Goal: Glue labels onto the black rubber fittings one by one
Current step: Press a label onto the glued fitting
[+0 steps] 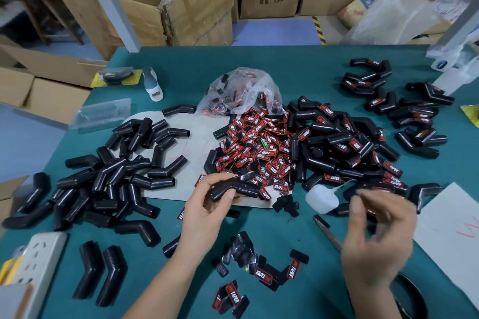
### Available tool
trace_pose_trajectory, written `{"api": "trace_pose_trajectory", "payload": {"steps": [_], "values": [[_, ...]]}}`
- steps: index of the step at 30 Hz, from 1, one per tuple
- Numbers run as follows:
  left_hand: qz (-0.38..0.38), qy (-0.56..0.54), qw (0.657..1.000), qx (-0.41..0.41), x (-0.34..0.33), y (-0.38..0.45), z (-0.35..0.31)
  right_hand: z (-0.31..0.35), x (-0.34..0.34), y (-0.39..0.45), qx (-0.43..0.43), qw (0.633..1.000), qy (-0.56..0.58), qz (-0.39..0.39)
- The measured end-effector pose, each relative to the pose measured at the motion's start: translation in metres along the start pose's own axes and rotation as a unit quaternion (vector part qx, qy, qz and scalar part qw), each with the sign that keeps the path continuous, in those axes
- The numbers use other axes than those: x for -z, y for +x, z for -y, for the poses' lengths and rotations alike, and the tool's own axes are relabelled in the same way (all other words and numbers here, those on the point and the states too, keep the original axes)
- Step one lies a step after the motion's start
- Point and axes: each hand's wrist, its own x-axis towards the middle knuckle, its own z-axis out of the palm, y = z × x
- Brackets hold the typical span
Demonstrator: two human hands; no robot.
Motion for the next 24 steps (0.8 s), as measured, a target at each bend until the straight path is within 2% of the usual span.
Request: {"api": "trace_pose_trajectory", "payload": {"steps": [2,4,7,9,14,16,19,21,24], "values": [[0.000,-0.022,1.000,0.007,-0.001,0.001,-0.002,0.009,-0.007,-0.010,0.085,0.996,0.002,0.028],[0.007,-0.032,0.999,0.011,-0.001,0.001,-0.002,0.020,-0.021,-0.022,0.099,0.989,0.014,0.113],[0.029,-0.029,0.999,0.006,0.000,0.001,-0.002,0.031,-0.046,-0.031,-0.009,0.966,0.023,0.256],[0.045,-0.016,0.999,0.001,-0.001,0.001,-0.003,0.032,-0.060,-0.029,-0.070,0.951,0.021,0.300],[0.012,-0.001,1.000,-0.020,0.004,0.008,-0.001,0.031,-0.080,-0.015,-0.101,0.947,0.059,0.299],[-0.003,-0.050,0.999,-0.002,0.006,0.010,0.000,0.033,-0.085,-0.014,-0.135,0.938,0.093,0.306],[0.027,-0.152,0.987,0.044,0.007,0.011,0.003,0.036,-0.087,-0.018,-0.178,0.925,0.134,0.307],[0.052,-0.173,0.982,0.049,0.006,0.011,0.005,0.033,-0.086,-0.020,-0.225,0.908,0.173,0.309],[0.035,-0.195,0.979,0.053,0.005,0.013,0.003,0.025,-0.079,-0.019,-0.279,0.877,0.211,0.328]]}}
